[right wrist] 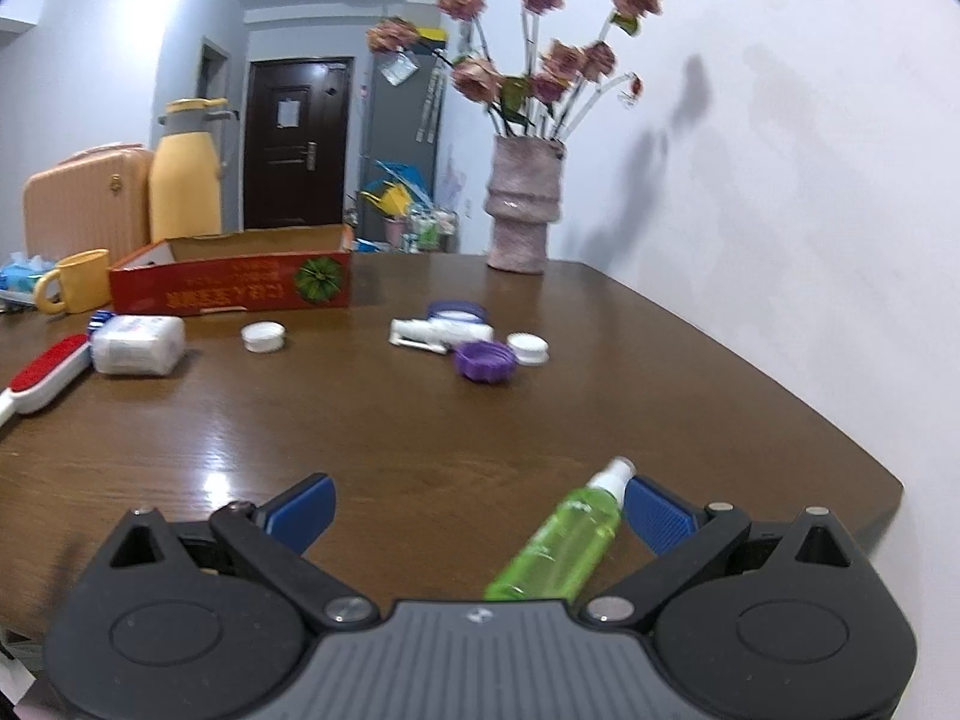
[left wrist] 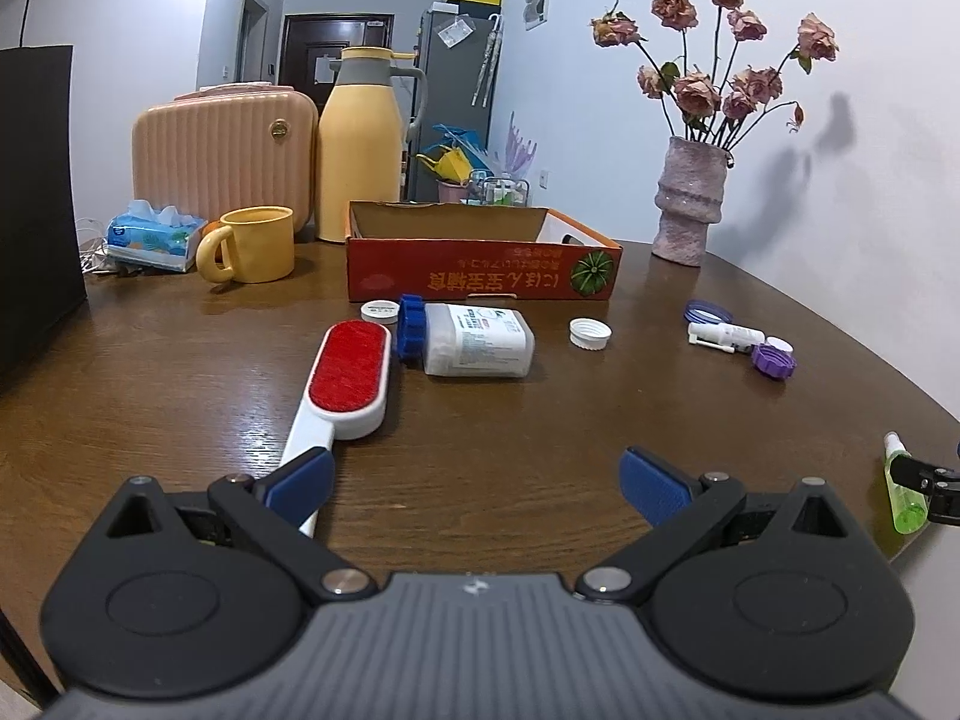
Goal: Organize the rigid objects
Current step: 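Grasp the green spray bottle with the right tool while the left tool grasps the lint brush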
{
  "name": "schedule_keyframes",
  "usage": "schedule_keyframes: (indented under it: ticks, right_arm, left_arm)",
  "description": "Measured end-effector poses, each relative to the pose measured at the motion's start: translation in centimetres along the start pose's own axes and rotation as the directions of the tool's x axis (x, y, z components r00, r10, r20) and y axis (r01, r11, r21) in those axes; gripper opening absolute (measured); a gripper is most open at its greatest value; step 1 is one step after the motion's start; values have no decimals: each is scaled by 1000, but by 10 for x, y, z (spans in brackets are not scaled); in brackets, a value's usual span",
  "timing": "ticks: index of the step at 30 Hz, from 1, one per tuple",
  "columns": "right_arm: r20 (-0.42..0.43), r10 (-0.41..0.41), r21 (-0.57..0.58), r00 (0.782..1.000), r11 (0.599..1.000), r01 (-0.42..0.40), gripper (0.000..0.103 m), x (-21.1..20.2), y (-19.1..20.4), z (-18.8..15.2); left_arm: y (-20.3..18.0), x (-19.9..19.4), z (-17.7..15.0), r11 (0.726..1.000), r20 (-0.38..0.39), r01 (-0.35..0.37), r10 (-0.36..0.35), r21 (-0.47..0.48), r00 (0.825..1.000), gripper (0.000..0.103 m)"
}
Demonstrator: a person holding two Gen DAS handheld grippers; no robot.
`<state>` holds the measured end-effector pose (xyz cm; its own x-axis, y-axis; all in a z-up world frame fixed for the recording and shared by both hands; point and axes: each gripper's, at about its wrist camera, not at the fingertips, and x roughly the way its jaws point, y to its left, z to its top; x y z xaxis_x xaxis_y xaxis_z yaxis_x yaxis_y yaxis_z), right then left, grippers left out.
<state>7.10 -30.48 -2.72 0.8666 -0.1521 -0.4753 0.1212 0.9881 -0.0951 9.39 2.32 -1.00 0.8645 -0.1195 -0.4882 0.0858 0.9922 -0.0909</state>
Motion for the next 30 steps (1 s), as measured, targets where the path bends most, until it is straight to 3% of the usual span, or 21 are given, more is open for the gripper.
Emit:
schedule_keyframes:
  ticks: [9, 12, 18, 21, 23, 25, 30]
  right_arm:
    - [-73, -37, 52, 997, 998, 41, 102, 27, -21, -17]
    - [-105, -36, 79, 994, 996, 44, 96, 38, -29, -22]
    - [-140, -26, 123, 990, 991, 43, 79, 56, -40, -28]
    - [-127, -26, 128, 992, 991, 43, 62, 57, -41, -27]
    - [-119, -32, 129, 992, 990, 48, 43, 57, -41, -26]
    - [-110, -32, 126, 993, 991, 46, 31, 58, -41, -26]
    - [-87, -24, 112, 996, 993, 34, 30, 57, -39, -27]
  left_arm:
    - [-4, 9, -4, 1000, -26, 10, -10, 5, 1000, 103]
    - [-4, 13, -4, 1000, -35, 10, -10, 2, 999, 103]
    - [-6, 19, -3, 1000, -45, 10, -10, 0, 999, 103]
    - [-8, 22, -2, 1000, -49, 9, -9, 2, 999, 103]
    - [-9, 22, -2, 1000, -51, 11, -11, 2, 999, 103]
    - [-10, 24, -2, 1000, -54, 9, -8, 3, 999, 103]
    - [-8, 26, -2, 1000, -59, 5, -5, -3, 998, 103]
